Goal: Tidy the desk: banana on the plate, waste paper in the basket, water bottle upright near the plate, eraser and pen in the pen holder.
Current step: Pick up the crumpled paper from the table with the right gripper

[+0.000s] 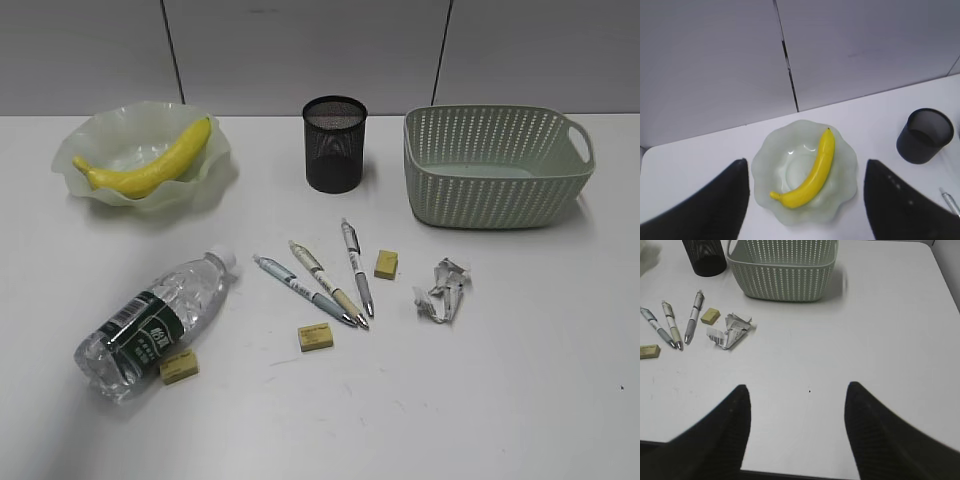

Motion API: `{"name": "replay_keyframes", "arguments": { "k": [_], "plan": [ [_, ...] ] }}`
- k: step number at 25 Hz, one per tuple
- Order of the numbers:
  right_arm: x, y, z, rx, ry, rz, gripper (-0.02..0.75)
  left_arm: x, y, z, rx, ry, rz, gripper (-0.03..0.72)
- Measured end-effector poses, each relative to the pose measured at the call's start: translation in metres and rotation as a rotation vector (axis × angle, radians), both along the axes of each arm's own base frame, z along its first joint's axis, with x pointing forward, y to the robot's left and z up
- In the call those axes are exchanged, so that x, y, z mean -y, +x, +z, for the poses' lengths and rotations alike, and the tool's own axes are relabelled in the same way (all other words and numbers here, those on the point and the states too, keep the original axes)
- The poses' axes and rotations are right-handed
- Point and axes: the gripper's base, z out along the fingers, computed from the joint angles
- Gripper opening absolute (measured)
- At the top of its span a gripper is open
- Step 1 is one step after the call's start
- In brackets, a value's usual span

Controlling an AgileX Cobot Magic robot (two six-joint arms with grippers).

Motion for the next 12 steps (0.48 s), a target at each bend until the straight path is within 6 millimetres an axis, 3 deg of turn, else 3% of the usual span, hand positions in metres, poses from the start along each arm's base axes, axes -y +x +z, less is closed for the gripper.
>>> {"name": "replay_keyframes", "arguments": {
  "k": [2,6,12],
  "plan": [
    [0.0,0.0,0.0,0.0,0.0,0.0,0.474,-0.007,-0.024,0.009,0.024,-0.01,0.001,0.496],
    [0.0,0.0,0.0,0.0,0.0,0.0,0.474,-0.021,-0.07,0.002,0.0,-0.004,0.001,0.466],
    [0.0,0.0,0.0,0.0,0.0,0.0,0.474,-0.043,-0.144,-0.052,-0.11,0.029,0.001,0.464]
  ]
}}
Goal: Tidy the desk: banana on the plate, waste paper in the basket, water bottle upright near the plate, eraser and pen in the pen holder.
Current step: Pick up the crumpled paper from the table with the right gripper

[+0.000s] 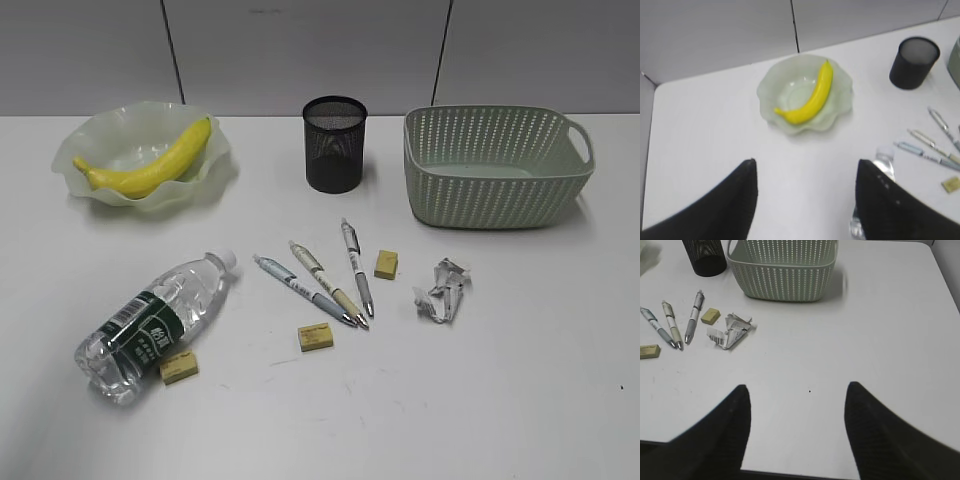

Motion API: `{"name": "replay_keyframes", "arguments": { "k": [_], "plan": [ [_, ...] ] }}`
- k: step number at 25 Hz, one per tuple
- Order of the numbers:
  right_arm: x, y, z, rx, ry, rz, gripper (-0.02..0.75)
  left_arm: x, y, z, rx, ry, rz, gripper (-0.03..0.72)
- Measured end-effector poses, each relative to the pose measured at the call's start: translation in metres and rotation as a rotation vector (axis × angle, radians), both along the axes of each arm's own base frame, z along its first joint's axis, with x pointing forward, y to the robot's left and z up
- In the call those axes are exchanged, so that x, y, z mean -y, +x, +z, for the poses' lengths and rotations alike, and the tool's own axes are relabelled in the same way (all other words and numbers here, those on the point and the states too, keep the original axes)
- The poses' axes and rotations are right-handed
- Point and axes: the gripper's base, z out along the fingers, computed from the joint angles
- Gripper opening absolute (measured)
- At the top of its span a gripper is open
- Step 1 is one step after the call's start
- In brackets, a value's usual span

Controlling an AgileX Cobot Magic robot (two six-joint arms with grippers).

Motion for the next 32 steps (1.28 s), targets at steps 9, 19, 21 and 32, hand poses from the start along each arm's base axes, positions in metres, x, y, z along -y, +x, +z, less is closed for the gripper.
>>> {"name": "replay_keyframes", "arguments": {
  "k": [9,19,21,32],
  "plan": [
    [0.0,0.0,0.0,0.0,-0.002,0.0,0.474,-0.033,-0.117,-0.101,0.008,-0.023,-0.01,0.463],
    [-0.003,0.011,0.013,0.019,-0.073,0.059,0.474,-0.044,-0.177,-0.166,0.215,-0.155,-0.06,0.462],
    [-0.006,0.025,0.021,-0.014,-0.079,0.076,0.474,-0.044,-0.177,-0.165,0.227,-0.159,-0.061,0.461],
    [-0.033,0.166,0.046,-0.415,-0.027,0.186,0.474,-0.042,-0.169,-0.169,0.273,-0.17,-0.063,0.461]
  ]
}}
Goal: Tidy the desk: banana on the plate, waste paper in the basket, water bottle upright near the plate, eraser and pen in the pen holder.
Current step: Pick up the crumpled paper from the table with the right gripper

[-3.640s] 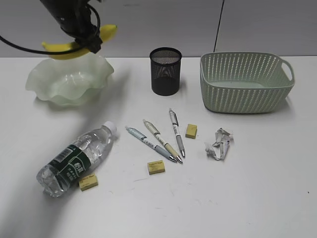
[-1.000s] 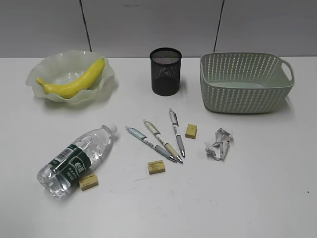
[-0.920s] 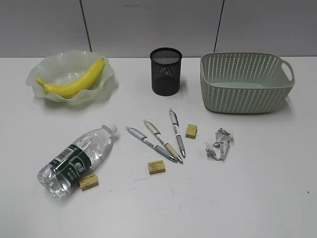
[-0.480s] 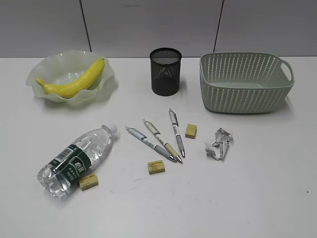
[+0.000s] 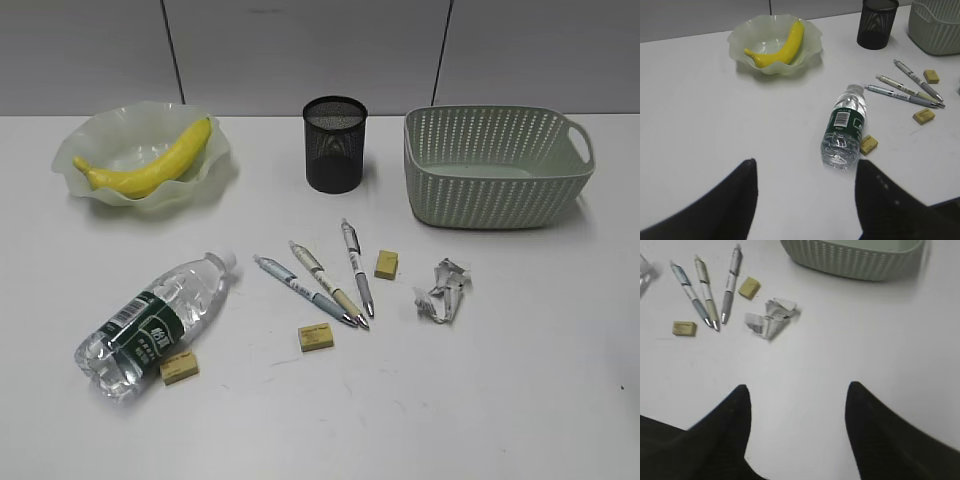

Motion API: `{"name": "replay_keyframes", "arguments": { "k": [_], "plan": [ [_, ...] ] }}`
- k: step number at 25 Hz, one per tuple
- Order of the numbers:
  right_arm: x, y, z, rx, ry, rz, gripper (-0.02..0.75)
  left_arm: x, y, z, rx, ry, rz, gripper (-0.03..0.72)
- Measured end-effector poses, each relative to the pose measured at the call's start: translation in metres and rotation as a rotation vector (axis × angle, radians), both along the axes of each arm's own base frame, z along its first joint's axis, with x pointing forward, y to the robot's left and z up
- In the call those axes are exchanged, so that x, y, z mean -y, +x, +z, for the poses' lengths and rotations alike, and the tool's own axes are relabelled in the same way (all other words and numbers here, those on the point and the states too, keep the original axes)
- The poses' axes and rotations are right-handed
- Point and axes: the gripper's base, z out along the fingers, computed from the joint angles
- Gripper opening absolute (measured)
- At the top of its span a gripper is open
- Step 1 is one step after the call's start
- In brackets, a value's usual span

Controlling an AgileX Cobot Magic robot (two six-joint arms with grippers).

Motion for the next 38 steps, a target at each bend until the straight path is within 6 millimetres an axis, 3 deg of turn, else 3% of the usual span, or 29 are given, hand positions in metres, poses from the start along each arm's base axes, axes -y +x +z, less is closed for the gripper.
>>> {"name": "replay_keyframes", "arguments": {
  "k": [2,8,13,19,24,34,36,38],
  "plan": [
    [-0.006,0.024,0.0,-0.054,0.043,0.001,0.474,0.0,0.0,0.0,0.004,-0.001,0.0,0.461],
    [-0.015,0.093,-0.035,-0.24,0.054,-0.014,0.474,0.0,0.0,0.0,0.004,-0.001,0.0,0.456],
    [-0.037,0.128,-0.062,-0.305,0.002,0.018,0.474,0.0,0.0,0.0,0.004,-0.001,0.0,0.455],
    [-0.091,0.152,-0.098,-0.389,-0.077,0.068,0.484,0.0,0.0,0.0,0.004,-0.001,0.0,0.455],
    [-0.125,0.168,-0.139,-0.488,-0.145,0.073,0.578,0.0,0.0,0.0,0.004,-0.001,0.0,0.447],
    [-0.133,0.184,-0.202,-0.641,-0.221,-0.01,0.592,0.0,0.0,0.0,0.004,-0.001,0.0,0.444],
    [-0.133,0.185,-0.212,-0.663,-0.23,-0.015,0.561,0.0,0.0,0.0,0.004,-0.001,0.0,0.442],
    [-0.133,0.184,-0.216,-0.676,-0.235,-0.016,0.45,0.0,0.0,0.0,0.004,-0.001,0.0,0.44]
  ]
}}
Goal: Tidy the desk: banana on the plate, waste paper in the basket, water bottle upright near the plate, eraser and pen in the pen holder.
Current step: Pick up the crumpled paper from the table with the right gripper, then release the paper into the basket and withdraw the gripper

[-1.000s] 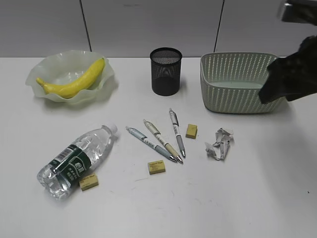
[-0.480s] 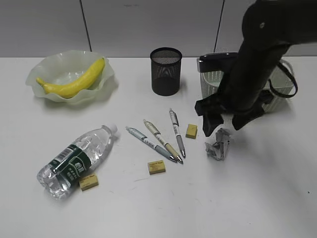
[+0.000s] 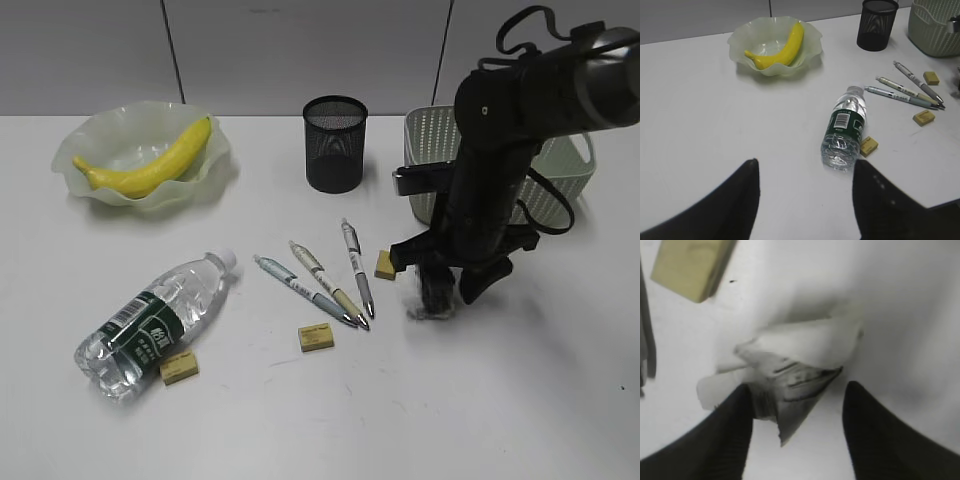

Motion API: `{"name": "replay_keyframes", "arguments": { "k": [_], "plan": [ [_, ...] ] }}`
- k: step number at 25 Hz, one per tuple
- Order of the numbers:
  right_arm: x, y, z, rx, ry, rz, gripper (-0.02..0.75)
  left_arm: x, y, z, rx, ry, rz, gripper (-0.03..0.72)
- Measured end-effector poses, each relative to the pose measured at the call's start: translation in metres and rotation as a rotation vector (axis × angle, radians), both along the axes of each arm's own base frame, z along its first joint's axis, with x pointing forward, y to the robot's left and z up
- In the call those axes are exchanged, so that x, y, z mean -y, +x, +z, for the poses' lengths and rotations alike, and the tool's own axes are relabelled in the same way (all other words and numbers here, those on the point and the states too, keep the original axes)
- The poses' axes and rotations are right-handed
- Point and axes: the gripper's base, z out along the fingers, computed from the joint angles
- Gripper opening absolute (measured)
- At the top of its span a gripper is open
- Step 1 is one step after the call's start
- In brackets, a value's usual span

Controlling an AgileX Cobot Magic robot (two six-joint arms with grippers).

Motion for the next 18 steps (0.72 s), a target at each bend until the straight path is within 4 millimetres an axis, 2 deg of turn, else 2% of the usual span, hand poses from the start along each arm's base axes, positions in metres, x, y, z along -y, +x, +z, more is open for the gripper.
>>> {"name": "replay_keyframes", "arguments": {
  "k": [4,6,9,15,18],
  "plan": [
    [0.001,-0.001,0.0,-0.016,-0.007,0.016,0.083,0.0,0.0,0.0,0.0,0.0,0.0,0.437],
    [0.002,-0.003,0.002,-0.024,-0.02,0.029,0.019,0.0,0.0,0.0,0.0,0.0,0.0,0.437],
    [0.005,-0.005,0.026,0.013,-0.026,0.049,0.013,0.0,0.0,0.0,0.0,0.0,0.0,0.436],
    [0.014,-0.018,0.13,0.298,0.063,0.064,0.013,0.0,0.0,0.0,0.0,0.0,0.0,0.435],
    [0.02,-0.012,0.169,0.503,0.053,0.068,0.013,0.0,0.0,0.0,0.0,0.0,0.0,0.435]
  ]
}}
